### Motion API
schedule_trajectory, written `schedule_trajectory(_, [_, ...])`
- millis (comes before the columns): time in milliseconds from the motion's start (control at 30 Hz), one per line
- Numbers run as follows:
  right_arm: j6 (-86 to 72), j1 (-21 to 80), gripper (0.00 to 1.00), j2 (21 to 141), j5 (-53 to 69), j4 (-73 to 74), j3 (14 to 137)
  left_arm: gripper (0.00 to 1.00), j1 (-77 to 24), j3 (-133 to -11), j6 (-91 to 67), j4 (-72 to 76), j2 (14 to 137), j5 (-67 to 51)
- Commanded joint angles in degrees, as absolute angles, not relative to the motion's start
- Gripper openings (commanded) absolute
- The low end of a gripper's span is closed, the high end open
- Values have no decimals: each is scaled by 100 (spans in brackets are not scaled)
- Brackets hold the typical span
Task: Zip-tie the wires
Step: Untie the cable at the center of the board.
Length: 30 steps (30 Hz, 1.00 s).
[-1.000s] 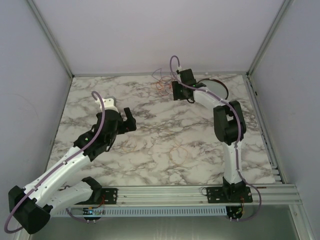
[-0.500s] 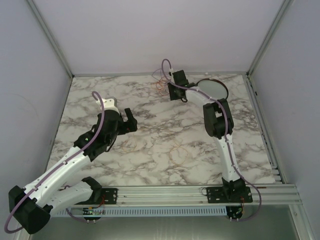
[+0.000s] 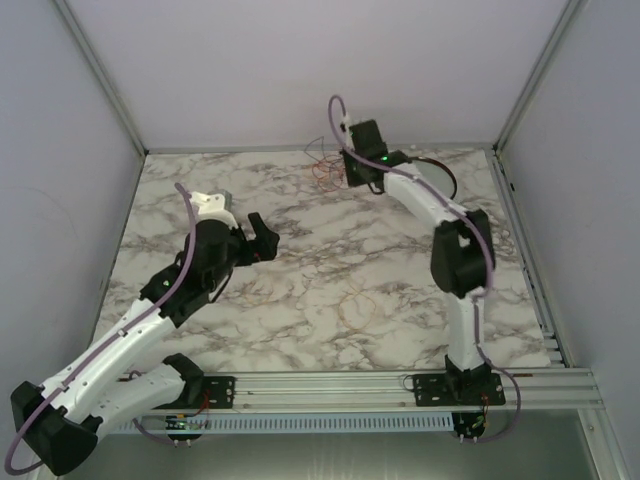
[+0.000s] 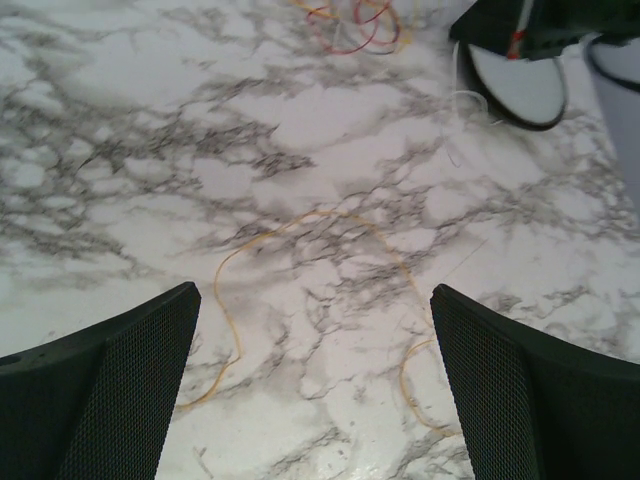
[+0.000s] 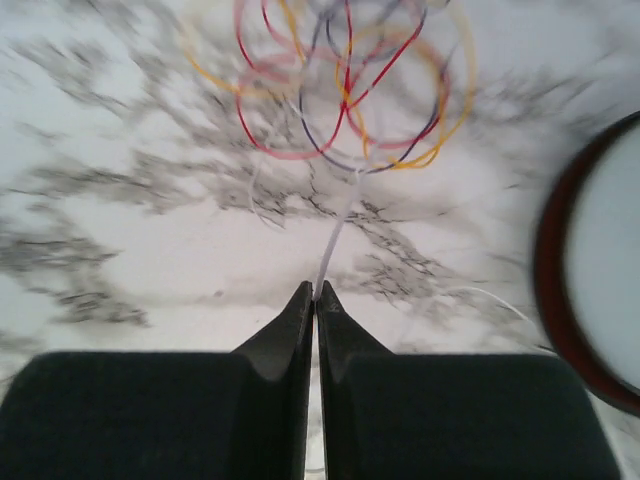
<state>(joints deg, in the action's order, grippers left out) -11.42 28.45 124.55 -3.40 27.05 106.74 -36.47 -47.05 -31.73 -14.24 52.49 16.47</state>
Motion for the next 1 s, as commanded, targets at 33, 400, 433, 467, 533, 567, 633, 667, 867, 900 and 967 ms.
schedule_trajectory(33, [-1292,2876,0,10672,-632,2933,10758,100,-3630,-4911,-2862,-139,5195,1181])
schedule_trajectory(400, [-1805,2830,0,9792,-118,2776,11739,100,-3682,-5677,-2497,2062,6802,-482])
schedule_trajectory(433, [-1827,2830,0,9782,-115,2749,11776,100,-3701,-5719,-2505,2309,6952,-589])
schedule_trajectory(467, [-1842,2830,0,9776,-114,2736,11844,100,-3729,-5766,-2502,2531,7089,-689])
schedule_trajectory(533, [-1870,2831,0,9782,-173,2722,11943,100,-3790,-5911,-2485,2862,7367,-830])
schedule_trajectory(567, [-1879,2831,0,9791,-190,2719,11994,100,-3829,-5987,-2474,3005,7518,-860])
schedule_trajectory(633, [-1904,2821,0,9800,-230,2703,12043,100,-3887,-6154,-2437,3246,7800,-882])
schedule_trajectory(667, [-1907,2821,0,9802,-244,2697,12050,100,-3904,-6244,-2416,3352,7953,-919])
schedule_trajectory(867, [-1916,2800,0,9797,-353,2627,12100,100,-4022,-7059,-2314,3730,8877,-1077])
schedule_trajectory(900, [-1916,2791,0,9794,-355,2620,12123,100,-4044,-7228,-2281,3730,9024,-1082])
schedule_trajectory(967, [-1925,2774,0,9779,-352,2623,12146,100,-4072,-7605,-2218,3688,9352,-1075])
